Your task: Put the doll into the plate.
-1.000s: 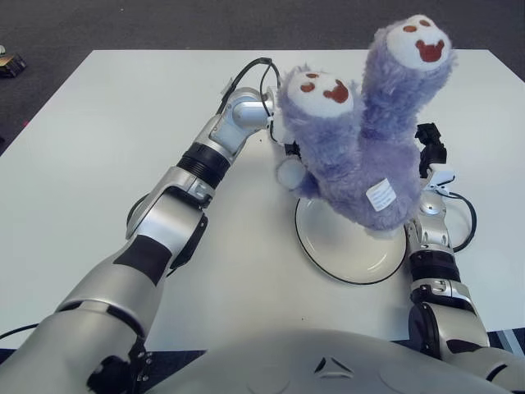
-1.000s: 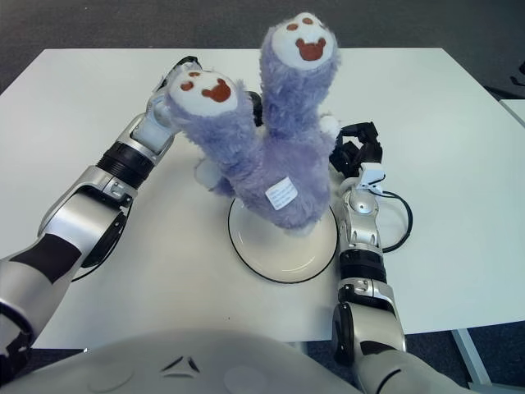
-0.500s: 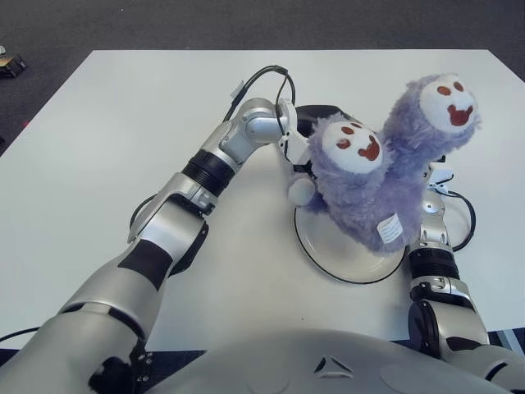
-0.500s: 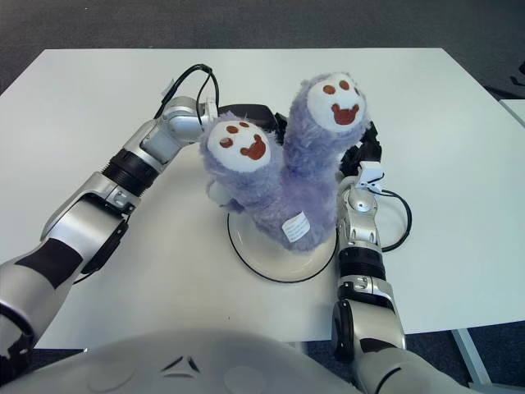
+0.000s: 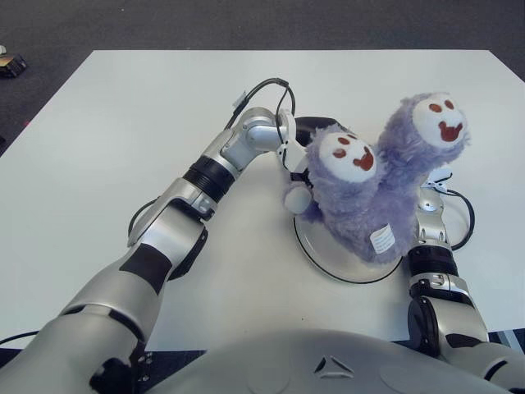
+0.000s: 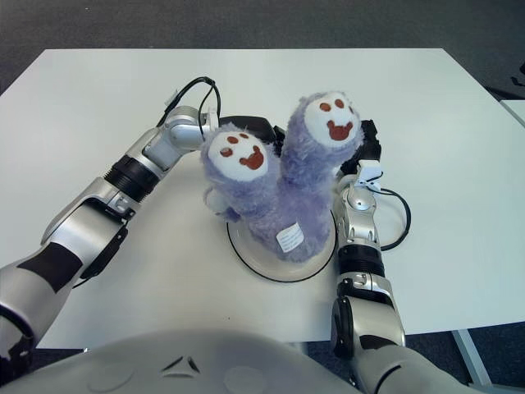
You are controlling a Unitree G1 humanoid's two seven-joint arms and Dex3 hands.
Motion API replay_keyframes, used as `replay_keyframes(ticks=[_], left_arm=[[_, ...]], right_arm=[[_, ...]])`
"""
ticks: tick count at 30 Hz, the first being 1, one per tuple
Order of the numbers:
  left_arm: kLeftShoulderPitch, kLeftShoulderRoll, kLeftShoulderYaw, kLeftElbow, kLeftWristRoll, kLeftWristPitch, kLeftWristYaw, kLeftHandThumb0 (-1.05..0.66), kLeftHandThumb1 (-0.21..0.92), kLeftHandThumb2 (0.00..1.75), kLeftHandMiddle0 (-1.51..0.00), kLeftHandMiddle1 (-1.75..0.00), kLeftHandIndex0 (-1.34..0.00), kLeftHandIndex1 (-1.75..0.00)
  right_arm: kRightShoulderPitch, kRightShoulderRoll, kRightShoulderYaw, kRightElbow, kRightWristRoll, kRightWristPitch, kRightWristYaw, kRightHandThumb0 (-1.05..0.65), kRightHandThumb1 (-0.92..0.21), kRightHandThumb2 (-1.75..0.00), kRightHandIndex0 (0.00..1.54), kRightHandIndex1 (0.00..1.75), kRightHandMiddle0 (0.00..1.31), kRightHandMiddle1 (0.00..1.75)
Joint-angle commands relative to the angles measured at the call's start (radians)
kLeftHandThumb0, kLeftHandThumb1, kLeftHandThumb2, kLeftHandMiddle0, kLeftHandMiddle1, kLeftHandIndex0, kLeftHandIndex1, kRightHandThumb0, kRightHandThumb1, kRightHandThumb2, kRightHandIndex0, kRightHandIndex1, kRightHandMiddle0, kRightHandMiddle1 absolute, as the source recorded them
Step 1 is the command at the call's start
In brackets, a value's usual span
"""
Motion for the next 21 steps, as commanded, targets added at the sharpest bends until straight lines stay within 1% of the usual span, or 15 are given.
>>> replay_keyframes(ticks=[1, 6, 16, 17, 18, 19, 20, 21], left_arm=[[-0.009, -0.002, -0.004, 0.014, -0.008, -0.005, 0.002, -0.41, 0.5, 1.07, -0.73, -1.75, -0.47, -1.75], [-0.015, -0.001, -0.003, 0.024, -0.014, -0.007, -0.005, -0.42, 0.46, 1.12, -0.7, -1.75, -0.49, -1.75], [-0.018, 0.0, -0.006, 0.035, -0.006, -0.01, -0.001, -0.43, 0.45, 1.13, -0.69, -1.75, -0.5, -1.75], [-0.019, 0.0, -0.008, 0.04, 0.001, -0.011, 0.002, -0.4, 0.62, 0.85, -0.6, -1.44, -0.45, -1.68], [-0.02, 0.0, -0.01, 0.047, 0.008, -0.014, 0.006, -0.38, 0.73, 0.67, -0.58, -1.18, -0.43, -1.63], [-0.021, 0.0, -0.011, 0.051, 0.012, -0.016, 0.008, -0.38, 0.76, 0.59, -0.56, -1.07, -0.41, -1.44], [-0.021, 0.0, -0.011, 0.054, 0.014, -0.018, 0.009, -0.38, 0.82, 0.47, -0.57, -0.84, -0.45, -1.05], [-0.021, 0.0, -0.012, 0.06, 0.018, -0.023, 0.013, -0.39, 0.85, 0.38, -0.6, -0.66, -0.51, -0.74]], right_arm=[[0.066, 0.03, 0.01, 0.05, -0.007, 0.042, -0.005, -0.38, -0.72, -0.79, 0.81, 1.75, 0.33, 1.75], [0.068, 0.031, 0.017, 0.031, -0.017, 0.057, -0.012, -0.38, -0.72, -0.79, 0.8, 1.75, 0.33, 1.75], [0.068, 0.03, 0.018, 0.031, -0.028, 0.063, -0.014, -0.38, -0.72, -0.78, 0.8, 1.75, 0.33, 1.75], [0.066, 0.027, 0.02, 0.035, -0.033, 0.062, -0.015, -0.38, -0.72, -0.78, 0.8, 1.75, 0.33, 1.75], [0.065, 0.025, 0.021, 0.039, -0.036, 0.062, -0.016, -0.38, -0.72, -0.78, 0.8, 1.75, 0.32, 1.75], [0.064, 0.024, 0.022, 0.041, -0.038, 0.061, -0.016, -0.38, -0.73, -0.78, 0.8, 1.75, 0.32, 1.75], [0.064, 0.024, 0.022, 0.041, -0.039, 0.061, -0.016, -0.38, -0.73, -0.77, 0.8, 1.75, 0.32, 1.75], [0.063, 0.023, 0.021, 0.043, -0.039, 0.06, -0.015, -0.38, -0.73, -0.77, 0.8, 1.75, 0.32, 1.75]])
